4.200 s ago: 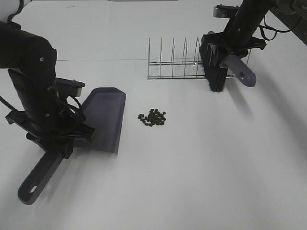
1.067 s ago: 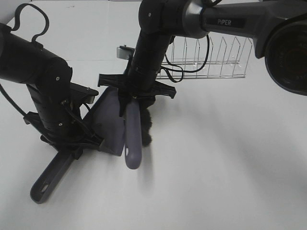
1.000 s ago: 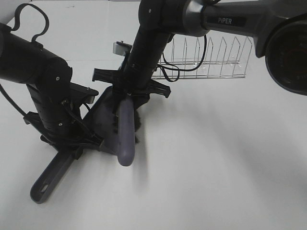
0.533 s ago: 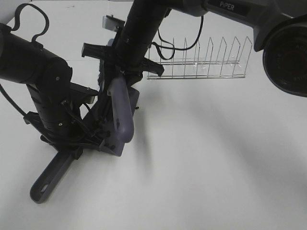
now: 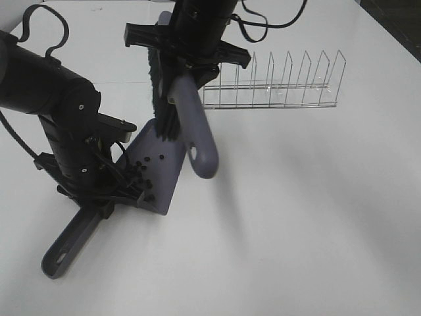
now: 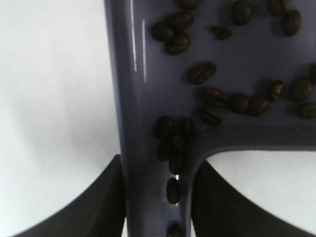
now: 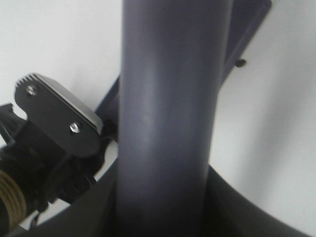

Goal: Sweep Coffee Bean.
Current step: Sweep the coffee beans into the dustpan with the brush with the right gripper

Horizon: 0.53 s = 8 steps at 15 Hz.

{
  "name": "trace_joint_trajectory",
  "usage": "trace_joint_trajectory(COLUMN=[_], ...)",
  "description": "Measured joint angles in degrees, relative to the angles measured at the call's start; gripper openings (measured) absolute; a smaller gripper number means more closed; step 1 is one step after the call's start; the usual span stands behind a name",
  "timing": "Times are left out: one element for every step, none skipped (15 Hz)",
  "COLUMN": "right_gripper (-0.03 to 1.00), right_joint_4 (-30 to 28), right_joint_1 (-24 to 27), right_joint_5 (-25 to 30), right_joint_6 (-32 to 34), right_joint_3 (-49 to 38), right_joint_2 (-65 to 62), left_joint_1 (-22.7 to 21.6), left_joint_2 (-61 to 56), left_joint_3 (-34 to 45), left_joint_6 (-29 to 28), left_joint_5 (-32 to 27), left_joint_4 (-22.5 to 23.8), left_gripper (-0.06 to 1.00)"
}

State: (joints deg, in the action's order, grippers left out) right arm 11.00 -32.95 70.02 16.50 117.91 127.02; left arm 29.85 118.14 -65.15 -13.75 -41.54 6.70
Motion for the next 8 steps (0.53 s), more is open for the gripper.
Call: trace_joint_trajectory(right_gripper=[0.27,0.27,0.27,0.27,0.27,0.27,0.27,0.27], right_joint_4=[-3.6,-7.1,-9.3,-10.2,-10.6,-10.6,-10.7,-11.0], right_joint_1=[0.0,0.2,1.0,2.8,5.0,6.2,12.7,15.4], right_joint_5=[0.0,0.1,0.1,0.3,0.5,0.6,0.6,0.7], right_joint_6=[-0.1,0.4,0.7,0.7,0.3,-0.3,-3.4,-4.9], right_joint_3=[-4.8,-10.3,-15.2,-20.6,-25.1,-26.9,-34.3,-36.5], right_joint_2=[-3.8,-7.5,-11.4,-14.8,-17.2,-18.0,-19.6,-19.5], left_joint_1=[0.0,0.0,0.0,0.0,0.0,0.0,0.0,0.0], left_joint_2=[0.2,0.2,0.2,0.2,0.2,0.2,0.2,0.2], left_joint_3=[-0.1,-0.1,-0.1,-0.1,-0.1,-0.1,-0.1,-0.1], left_joint_6=[0.4,0.6,0.6,0.7,0.7,0.7,0.5,0.2], left_joint_5=[-0.1,-0.1,-0.1,-0.1,-0.1,-0.1,-0.1,-0.1], left_joint_4=[-0.2,-0.3,-0.3,-0.3,-0.5,-0.5,-0.6,-0.6], left_gripper=[0.32,0.32,0.32,0.32,0.32,0.32,0.32,0.32])
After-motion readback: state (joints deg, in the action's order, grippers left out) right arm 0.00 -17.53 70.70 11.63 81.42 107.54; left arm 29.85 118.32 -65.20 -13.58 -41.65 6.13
